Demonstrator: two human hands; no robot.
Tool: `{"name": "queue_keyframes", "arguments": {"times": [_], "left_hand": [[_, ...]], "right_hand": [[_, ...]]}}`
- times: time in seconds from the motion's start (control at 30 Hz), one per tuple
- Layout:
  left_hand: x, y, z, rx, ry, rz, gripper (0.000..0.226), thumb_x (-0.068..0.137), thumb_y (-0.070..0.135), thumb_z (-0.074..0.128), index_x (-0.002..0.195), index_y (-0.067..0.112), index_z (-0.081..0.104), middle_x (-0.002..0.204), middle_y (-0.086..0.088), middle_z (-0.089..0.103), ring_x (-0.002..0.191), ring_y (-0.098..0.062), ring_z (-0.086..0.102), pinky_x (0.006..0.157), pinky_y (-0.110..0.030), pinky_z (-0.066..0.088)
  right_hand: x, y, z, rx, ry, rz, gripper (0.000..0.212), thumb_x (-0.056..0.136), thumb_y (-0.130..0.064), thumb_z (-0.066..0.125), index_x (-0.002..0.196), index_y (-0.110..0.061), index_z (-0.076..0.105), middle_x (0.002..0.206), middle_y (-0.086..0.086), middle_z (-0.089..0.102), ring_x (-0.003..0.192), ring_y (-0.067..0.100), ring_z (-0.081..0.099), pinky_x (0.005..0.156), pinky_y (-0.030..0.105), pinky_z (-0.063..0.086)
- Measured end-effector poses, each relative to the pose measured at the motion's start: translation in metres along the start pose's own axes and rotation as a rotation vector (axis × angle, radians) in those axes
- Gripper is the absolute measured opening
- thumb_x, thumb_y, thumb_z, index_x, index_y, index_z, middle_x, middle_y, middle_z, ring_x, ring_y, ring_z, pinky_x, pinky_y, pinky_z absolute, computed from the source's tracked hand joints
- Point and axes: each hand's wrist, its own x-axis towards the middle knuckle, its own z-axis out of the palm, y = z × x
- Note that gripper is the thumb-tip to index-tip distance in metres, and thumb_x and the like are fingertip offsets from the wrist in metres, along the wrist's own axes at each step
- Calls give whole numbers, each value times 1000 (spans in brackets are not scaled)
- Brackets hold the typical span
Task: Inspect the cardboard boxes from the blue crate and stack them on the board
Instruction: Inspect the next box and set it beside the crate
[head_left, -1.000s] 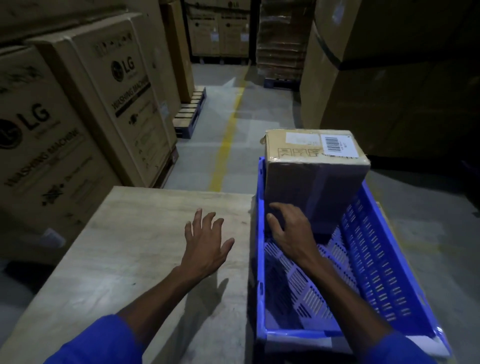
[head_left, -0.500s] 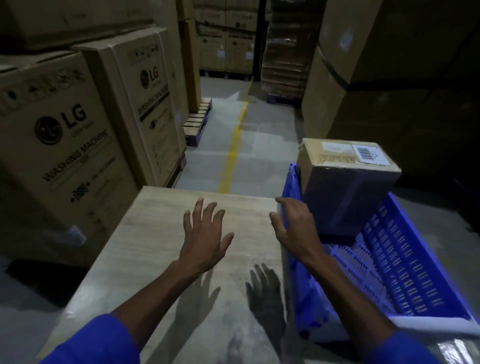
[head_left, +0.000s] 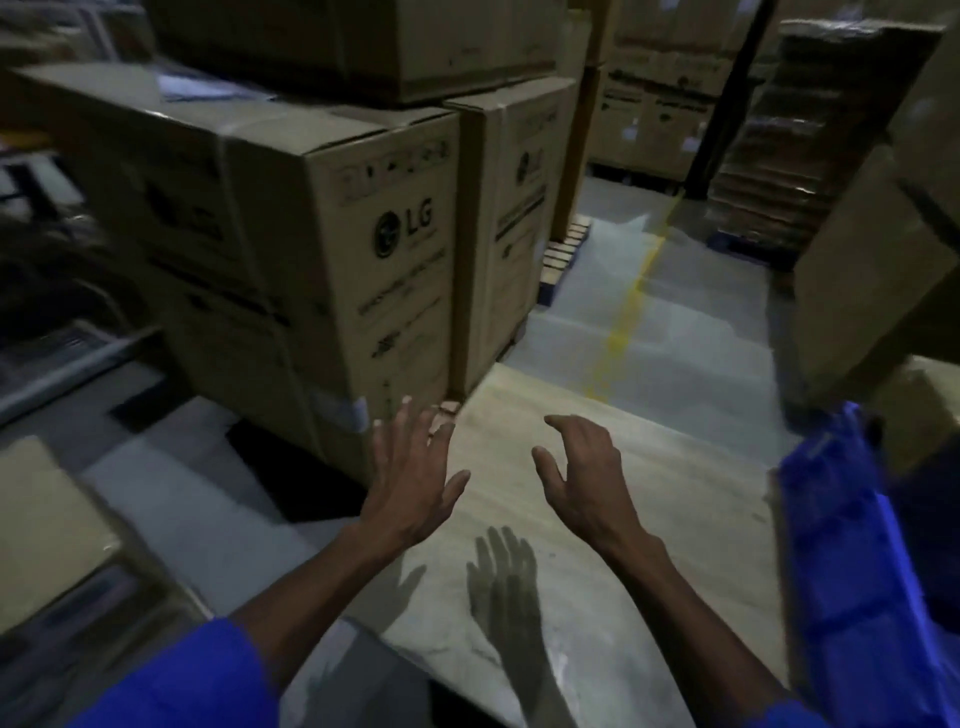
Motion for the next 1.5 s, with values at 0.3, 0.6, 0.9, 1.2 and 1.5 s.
{"name": "queue_keyframes", "arguments": {"times": [0.3, 0.6, 0.9, 1.2, 1.5], "left_hand": [[-26, -74, -4, 47, 6, -283, 65, 92, 52, 55, 140, 9, 56, 152, -18, 47, 150, -43, 27, 112, -72, 27], [-87, -145, -35, 121, -6, -625, 69, 92, 51, 47, 148, 10, 50, 161, -17, 35, 154, -38, 12, 118, -69, 14], [-165, -232, -62, 96, -23, -954, 62, 99, 46, 55, 153, 18, 41, 166, -9, 26, 157, -33, 3, 121, -61, 7], [-212, -373, -62, -21, -48, -1094, 60, 103, 48, 50, 154, 21, 36, 167, -7, 22, 157, -31, 4, 124, -54, 11], [-269, -467, -33, -334, 29, -1327, 75, 96, 39, 66, 152, -1, 37, 160, -27, 26, 145, -48, 27, 113, -60, 33]], "right_hand": [[56, -49, 86, 97, -256, -159, 53, 99, -43, 52, 135, -6, 61, 128, 17, 65, 121, 38, 56, 98, 49, 46], [78, -140, 186, 283, -506, -391, 48, 102, -48, 52, 131, -11, 63, 118, 12, 68, 107, 32, 63, 89, 40, 49], [64, -261, 242, 385, -766, -555, 50, 103, -38, 59, 142, -6, 57, 139, 14, 63, 128, 31, 58, 108, 40, 44], [61, -372, 326, 280, -916, -519, 53, 105, -37, 58, 148, -8, 49, 144, 15, 58, 130, 32, 56, 108, 39, 44], [65, -409, 419, 243, -1064, -211, 74, 86, -62, 59, 137, -10, 44, 129, 10, 60, 114, 27, 62, 95, 50, 57]]}}
